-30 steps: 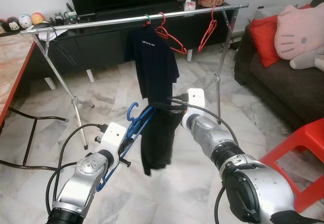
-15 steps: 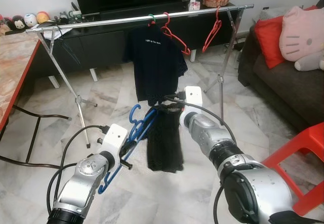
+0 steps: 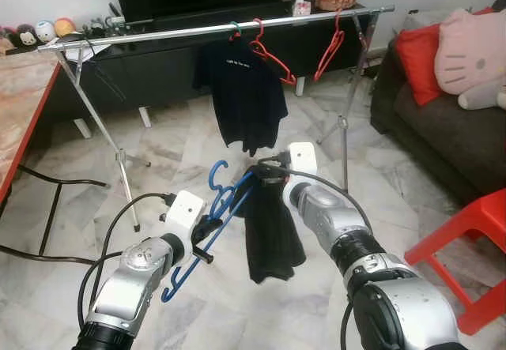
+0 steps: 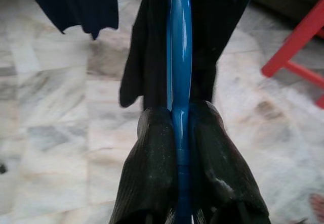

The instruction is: Hang hanger

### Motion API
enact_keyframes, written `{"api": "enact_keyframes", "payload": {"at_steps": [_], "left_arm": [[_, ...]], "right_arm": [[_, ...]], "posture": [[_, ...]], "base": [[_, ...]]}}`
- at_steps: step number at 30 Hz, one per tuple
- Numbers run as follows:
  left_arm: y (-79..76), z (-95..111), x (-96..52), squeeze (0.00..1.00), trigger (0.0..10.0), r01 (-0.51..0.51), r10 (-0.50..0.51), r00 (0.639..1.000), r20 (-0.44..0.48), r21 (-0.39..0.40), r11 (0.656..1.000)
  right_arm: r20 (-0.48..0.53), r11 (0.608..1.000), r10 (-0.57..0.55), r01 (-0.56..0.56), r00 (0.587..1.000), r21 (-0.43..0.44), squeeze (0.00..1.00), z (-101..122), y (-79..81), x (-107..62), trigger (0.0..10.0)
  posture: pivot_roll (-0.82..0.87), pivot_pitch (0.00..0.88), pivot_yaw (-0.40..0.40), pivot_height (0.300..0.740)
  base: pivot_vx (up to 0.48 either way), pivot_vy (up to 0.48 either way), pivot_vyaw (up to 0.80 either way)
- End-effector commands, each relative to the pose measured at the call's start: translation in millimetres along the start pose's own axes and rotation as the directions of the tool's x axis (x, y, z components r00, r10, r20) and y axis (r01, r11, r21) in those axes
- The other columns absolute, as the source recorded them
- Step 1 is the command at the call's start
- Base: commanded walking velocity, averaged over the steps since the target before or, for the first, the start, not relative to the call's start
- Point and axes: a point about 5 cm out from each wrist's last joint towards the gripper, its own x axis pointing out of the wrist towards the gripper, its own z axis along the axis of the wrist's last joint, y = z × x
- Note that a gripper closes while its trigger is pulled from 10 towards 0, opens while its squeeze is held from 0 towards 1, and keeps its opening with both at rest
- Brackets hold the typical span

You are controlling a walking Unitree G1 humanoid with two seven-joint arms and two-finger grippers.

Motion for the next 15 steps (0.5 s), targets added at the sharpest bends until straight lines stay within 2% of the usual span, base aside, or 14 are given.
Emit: {"api": "enact_keyframes", "payload": {"at_steps": [1, 4, 8, 10, 15], "left_arm": [[-0.9, 11, -2.5, 0.0, 10.0, 0.024, -0.024, 0.998, 0.05, -0.009, 1.0], [-5.9, 11, -4.0, 0.0, 10.0, 0.076, -0.075, 0.996, 0.046, -0.021, 0.997], [-7.5, 10, -5.0, 0.0, 10.0, 0.093, -0.093, 0.995, 0.037, -0.02, 0.995], [-0.9, 6, -4.7, 0.0, 10.0, 0.035, -0.035, 0.999, -0.001, -0.009, 0.999], [3.3, 6, -4.8, 0.0, 10.0, 0.006, -0.007, 1.0, -0.009, -0.012, 1.0]], "right_arm": [[-0.034, 1.0, 0.029, -0.029, 0.999, -0.008, 0.0, -8, 3.3, 0.1, 10.0], [-0.049, 0.996, 0.09, -0.089, 0.995, 0.018, 0.0, -13, 5.2, -0.9, 10.0], [-0.045, 0.992, 0.121, -0.12, 0.992, 0.025, 0.0, -11, 5.0, -1.8, 10.0], [-0.019, 0.979, 0.2, -0.199, 0.98, 0.046, 0.0, -1, 7.5, -5.7, 10.0], [0.003, 0.971, 0.229, -0.229, 0.973, 0.064, 0.0, 4, 9.2, -11.0, 10.0]], "posture": [[-0.08, 0.0, 0.045, 0.74], [-0.08, 0.0, 0.046, 0.74], [-0.08, 0.0, 0.05, 0.74], [-0.08, 0.0, 0.049, 0.74], [-0.08, 0.0, 0.05, 0.74]], "base": [[0.0, 0.0, 0.0], [0.0, 0.0, 0.0], [0.0, 0.0, 0.0], [0.0, 0.0, 0.0], [0.0, 0.0, 0.0]]}}
